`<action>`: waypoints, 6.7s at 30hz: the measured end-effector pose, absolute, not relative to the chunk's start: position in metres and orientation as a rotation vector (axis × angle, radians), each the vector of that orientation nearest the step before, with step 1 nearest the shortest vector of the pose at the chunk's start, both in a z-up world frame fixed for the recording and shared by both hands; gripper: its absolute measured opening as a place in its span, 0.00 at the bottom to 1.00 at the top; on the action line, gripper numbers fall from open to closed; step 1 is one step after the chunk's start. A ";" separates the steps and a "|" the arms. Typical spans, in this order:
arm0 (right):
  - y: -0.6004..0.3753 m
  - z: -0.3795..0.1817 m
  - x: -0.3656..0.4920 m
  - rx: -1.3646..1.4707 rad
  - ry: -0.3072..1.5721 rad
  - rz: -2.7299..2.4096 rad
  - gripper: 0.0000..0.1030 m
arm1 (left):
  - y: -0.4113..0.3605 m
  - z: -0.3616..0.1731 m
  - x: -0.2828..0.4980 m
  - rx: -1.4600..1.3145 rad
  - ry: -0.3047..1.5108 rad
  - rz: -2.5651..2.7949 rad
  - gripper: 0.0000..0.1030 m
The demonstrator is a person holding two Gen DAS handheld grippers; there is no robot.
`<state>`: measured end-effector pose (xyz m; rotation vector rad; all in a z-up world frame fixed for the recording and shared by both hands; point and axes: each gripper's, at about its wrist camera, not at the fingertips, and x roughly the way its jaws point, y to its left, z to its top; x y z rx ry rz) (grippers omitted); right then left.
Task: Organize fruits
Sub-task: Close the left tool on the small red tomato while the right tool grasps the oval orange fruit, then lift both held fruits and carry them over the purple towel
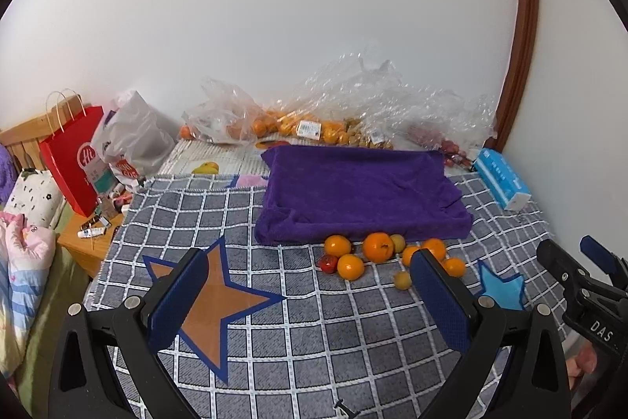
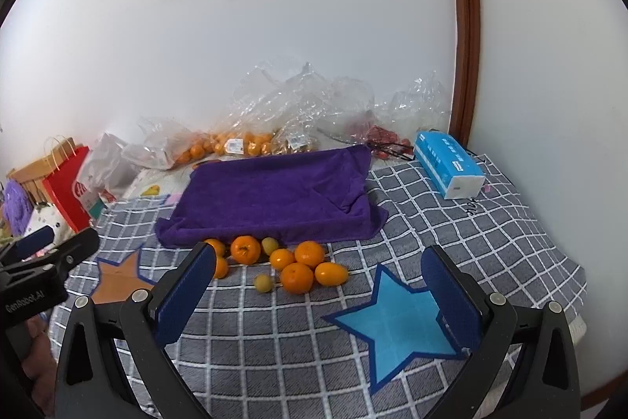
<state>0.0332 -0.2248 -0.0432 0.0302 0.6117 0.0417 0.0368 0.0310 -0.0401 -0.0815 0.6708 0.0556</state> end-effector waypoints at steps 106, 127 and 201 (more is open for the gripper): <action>-0.255 -0.195 0.147 0.024 0.866 0.119 0.46 | 0.040 -0.180 0.134 -0.086 0.893 -0.130 0.22; -0.240 -0.169 0.111 0.016 0.841 0.097 0.46 | 0.052 -0.151 0.108 -0.146 0.847 -0.093 0.22; -0.210 -0.188 0.284 0.008 0.863 0.152 0.46 | 0.030 -0.175 0.266 -0.172 0.876 -0.120 0.22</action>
